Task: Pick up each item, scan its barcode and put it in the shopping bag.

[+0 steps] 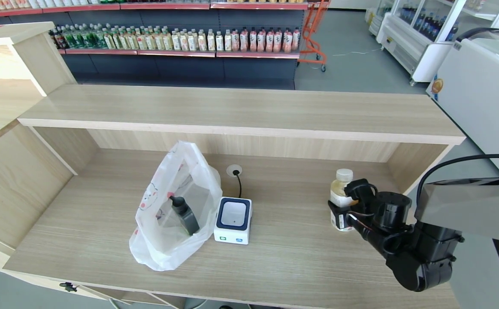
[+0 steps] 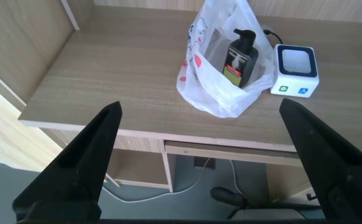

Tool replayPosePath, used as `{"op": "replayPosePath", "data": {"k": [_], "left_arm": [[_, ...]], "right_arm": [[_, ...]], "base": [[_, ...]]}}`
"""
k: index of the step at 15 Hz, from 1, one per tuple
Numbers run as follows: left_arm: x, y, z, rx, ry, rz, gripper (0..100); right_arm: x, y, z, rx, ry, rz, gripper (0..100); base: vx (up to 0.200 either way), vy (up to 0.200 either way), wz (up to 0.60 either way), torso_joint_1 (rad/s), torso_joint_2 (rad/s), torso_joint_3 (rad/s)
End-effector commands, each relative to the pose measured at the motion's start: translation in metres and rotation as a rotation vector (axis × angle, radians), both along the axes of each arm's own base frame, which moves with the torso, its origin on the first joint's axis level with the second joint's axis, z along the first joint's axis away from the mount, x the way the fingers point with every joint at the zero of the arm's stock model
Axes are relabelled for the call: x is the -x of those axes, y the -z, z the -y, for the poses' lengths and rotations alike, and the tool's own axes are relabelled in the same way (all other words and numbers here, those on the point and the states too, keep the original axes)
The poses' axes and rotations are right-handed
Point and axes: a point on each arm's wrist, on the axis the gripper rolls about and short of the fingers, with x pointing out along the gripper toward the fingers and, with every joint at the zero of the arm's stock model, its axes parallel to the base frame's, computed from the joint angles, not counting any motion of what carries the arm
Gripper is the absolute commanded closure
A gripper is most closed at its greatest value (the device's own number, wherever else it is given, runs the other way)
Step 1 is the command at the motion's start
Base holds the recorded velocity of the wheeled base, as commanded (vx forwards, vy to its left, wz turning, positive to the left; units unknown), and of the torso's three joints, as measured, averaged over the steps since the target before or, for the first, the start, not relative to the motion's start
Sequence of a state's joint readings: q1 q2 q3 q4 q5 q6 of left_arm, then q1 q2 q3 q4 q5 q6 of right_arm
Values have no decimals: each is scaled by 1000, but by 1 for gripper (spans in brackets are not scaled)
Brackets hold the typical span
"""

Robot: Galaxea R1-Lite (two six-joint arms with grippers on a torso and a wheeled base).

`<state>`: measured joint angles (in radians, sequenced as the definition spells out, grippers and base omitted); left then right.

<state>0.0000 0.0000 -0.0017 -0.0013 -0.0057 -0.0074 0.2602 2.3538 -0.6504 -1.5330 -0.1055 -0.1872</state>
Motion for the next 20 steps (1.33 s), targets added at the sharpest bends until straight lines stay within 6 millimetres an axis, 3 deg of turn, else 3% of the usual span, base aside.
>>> {"op": "replayPosePath", "data": {"k": [1,5,7,11,14,20], "left_arm": [[0,0,0,0,0,0,0],[0,0,0,0,0,0,0],[0,0,0,0,0,0,0],[0,0,0,0,0,0,0],[0,0,0,0,0,0,0],[0,0,0,0,0,0,0]], "right_arm": [[1,-10,-1,-15,-16,24,100],[6,-48,0,-137,-140,100,100],[27,-96,1,-279,-282,102,100],[64,-146,4,-394,-442,-23,100],[89,-156,-6,-436,-597,-142,100],[104,-160,-44,-514,-752,-214,100]], "base": [[0,0,0,0,0,0],[0,0,0,0,0,0],[0,0,0,0,0,0],[0,0,0,0,0,0],[0,0,0,0,0,0],[0,0,0,0,0,0]]}}
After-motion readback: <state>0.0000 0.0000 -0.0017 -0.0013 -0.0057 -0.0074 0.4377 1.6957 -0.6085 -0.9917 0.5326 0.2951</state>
